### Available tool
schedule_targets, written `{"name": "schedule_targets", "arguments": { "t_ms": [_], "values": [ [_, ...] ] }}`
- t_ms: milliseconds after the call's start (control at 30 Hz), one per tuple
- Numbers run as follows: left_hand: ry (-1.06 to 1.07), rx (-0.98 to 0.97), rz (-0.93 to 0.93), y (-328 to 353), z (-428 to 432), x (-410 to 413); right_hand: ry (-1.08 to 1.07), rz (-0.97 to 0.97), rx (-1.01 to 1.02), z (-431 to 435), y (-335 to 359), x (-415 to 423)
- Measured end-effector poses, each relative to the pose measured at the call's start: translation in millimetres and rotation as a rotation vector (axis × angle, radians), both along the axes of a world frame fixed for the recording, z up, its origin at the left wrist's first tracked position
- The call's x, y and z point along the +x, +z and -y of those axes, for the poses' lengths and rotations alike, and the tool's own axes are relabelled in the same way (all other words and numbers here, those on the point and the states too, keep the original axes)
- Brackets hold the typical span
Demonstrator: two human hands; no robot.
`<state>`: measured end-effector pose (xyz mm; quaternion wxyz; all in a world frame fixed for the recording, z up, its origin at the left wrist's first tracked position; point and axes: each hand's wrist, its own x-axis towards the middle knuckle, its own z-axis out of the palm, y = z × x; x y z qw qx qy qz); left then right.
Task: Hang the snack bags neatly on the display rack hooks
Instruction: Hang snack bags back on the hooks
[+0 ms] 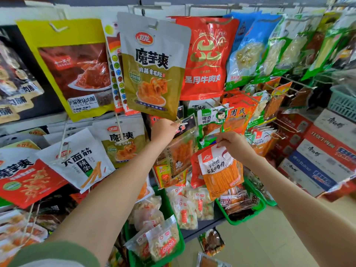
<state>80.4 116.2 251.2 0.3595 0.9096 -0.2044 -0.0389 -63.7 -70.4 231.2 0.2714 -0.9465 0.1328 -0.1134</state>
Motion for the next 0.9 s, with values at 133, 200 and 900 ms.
{"name": "schedule_targets", "arguments": {
  "t_ms": [133, 200, 900],
  "values": [
    [-0.012, 0.017, 0.004, 3.1, 1.0, 3.6, -0.008, -0.022, 0.004, -6.2, -1.2, 5.2],
    [-0.019, 0.02, 0.01, 0.2, 0.9, 6.6, -0.007, -0.017, 0.03, -8.7, -1.6, 8.3],
    [0.107, 0.18, 0.295, -22.1, 1.4, 37.2, 0.004, 0.11, -0.059, -7.0, -19.5, 41.8]
  ]
}}
